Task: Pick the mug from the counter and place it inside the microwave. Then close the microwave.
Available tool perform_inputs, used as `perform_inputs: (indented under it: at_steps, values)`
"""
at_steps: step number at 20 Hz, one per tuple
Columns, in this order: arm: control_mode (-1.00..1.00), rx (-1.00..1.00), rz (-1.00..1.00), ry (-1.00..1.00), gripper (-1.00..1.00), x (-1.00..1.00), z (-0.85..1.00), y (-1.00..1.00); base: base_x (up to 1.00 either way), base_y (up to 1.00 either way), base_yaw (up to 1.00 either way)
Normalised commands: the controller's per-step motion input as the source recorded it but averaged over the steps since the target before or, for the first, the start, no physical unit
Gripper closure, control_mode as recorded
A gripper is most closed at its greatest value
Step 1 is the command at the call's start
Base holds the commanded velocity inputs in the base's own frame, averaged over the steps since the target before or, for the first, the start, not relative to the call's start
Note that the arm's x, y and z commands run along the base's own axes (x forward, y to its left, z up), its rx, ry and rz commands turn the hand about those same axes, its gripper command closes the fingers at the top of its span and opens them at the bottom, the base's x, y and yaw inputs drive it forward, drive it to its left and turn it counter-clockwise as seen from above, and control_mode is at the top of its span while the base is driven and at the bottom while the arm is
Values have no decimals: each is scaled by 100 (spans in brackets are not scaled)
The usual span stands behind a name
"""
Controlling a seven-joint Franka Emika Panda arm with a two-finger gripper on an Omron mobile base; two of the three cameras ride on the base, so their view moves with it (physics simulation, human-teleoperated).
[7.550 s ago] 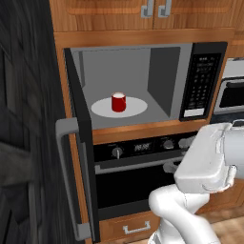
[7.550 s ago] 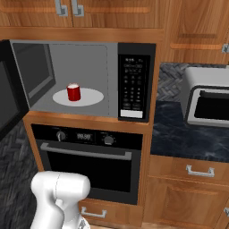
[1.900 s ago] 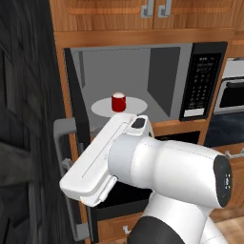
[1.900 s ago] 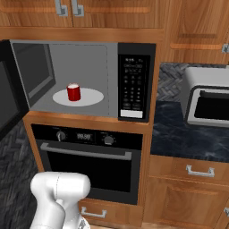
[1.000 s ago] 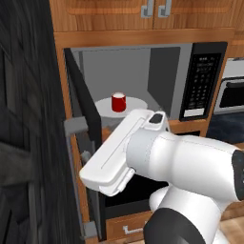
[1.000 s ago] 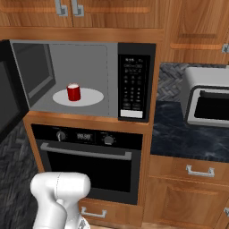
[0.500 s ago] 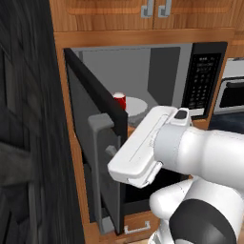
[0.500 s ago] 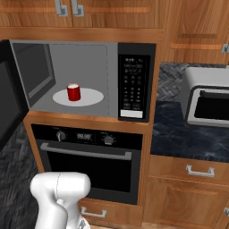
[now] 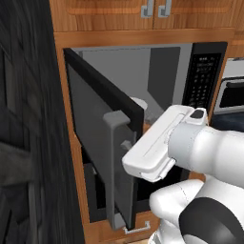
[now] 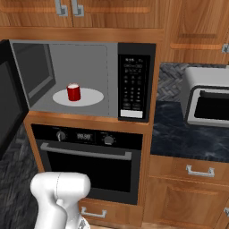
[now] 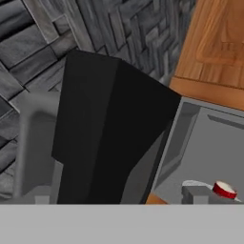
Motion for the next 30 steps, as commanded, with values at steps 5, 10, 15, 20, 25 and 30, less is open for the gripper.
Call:
perform_inputs:
  at_steps: [5, 10, 15, 20, 25, 30]
  values:
    - [-100, 0, -15, 1, -100, 33, 0, -32, 0, 0, 0]
    - [-100, 0, -14, 0, -100, 32, 0, -31, 0, 0, 0]
    - [-100, 0, -12, 0, -100, 32, 0, -29, 0, 0, 0]
    - [-100, 0, -12, 0, -100, 32, 0, -29, 0, 0, 0]
    - [-100, 0, -10, 0, -100, 39, 0, -34, 0, 0, 0]
    - [-100, 0, -10, 0, -100, 44, 0, -39, 0, 0, 0]
